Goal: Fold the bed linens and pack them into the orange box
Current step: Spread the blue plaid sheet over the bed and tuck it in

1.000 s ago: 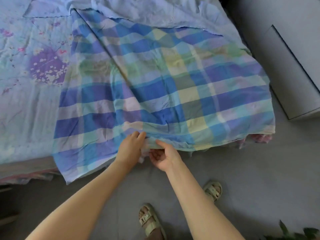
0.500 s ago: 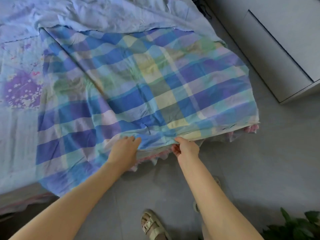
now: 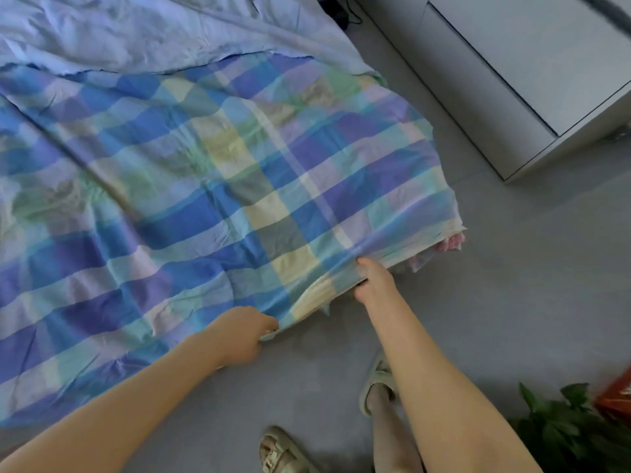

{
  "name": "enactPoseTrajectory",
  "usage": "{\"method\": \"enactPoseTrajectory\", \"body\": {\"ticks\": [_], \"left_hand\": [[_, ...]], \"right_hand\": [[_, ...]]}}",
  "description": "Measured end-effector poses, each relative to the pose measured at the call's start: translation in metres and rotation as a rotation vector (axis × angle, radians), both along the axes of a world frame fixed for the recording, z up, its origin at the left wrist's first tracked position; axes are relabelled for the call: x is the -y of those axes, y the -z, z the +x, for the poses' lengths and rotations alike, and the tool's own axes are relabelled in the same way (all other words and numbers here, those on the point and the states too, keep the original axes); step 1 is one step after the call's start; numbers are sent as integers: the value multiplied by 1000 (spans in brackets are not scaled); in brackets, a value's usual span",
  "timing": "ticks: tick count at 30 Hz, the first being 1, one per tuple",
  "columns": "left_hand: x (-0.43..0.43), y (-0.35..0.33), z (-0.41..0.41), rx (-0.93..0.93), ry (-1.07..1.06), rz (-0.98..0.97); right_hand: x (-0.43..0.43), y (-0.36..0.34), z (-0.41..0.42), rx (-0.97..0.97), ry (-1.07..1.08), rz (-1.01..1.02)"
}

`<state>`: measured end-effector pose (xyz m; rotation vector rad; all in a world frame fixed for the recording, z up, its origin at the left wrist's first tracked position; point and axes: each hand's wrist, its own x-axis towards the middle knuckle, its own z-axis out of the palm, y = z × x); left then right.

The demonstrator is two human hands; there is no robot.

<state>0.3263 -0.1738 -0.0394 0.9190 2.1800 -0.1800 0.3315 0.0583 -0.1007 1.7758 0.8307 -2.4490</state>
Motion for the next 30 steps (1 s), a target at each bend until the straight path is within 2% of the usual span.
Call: {"method": "enactPoseTrajectory", "body": {"ticks": [2,4,6,8,12,15,19,22,26,27,30], "left_hand": [[-4,5,-4,60,15,-49],[-20,15,-18,161,28,-129],[-44,23,-37,274,39,-225],[-74,25,-56,289,43,-248],[-159,28,-91,-23,-111,-3],[-209,36,-114,-190,-150,96],[-279,49,-143,-287,-173,230],[-317,59,-159,-330,-209,332],[-354,67,-170,-337,-189,337],[-361,68,-172,-337,-179,332],[-383,75,-178,-333,-144,320]], "right_hand": [[-36,-6,1,2,103,126],[-75,3,8,99,176,238],[-99,17,24,228,134,203],[-104,32,37,266,22,66],[-131,41,39,210,-115,-110],[-161,37,28,83,-63,-187],[-215,48,-2,60,-21,-190],[-250,61,-26,145,-58,-151],[-277,71,-39,278,-138,-181],[-280,72,-41,271,-105,-164],[-306,86,-36,205,66,53]]}}
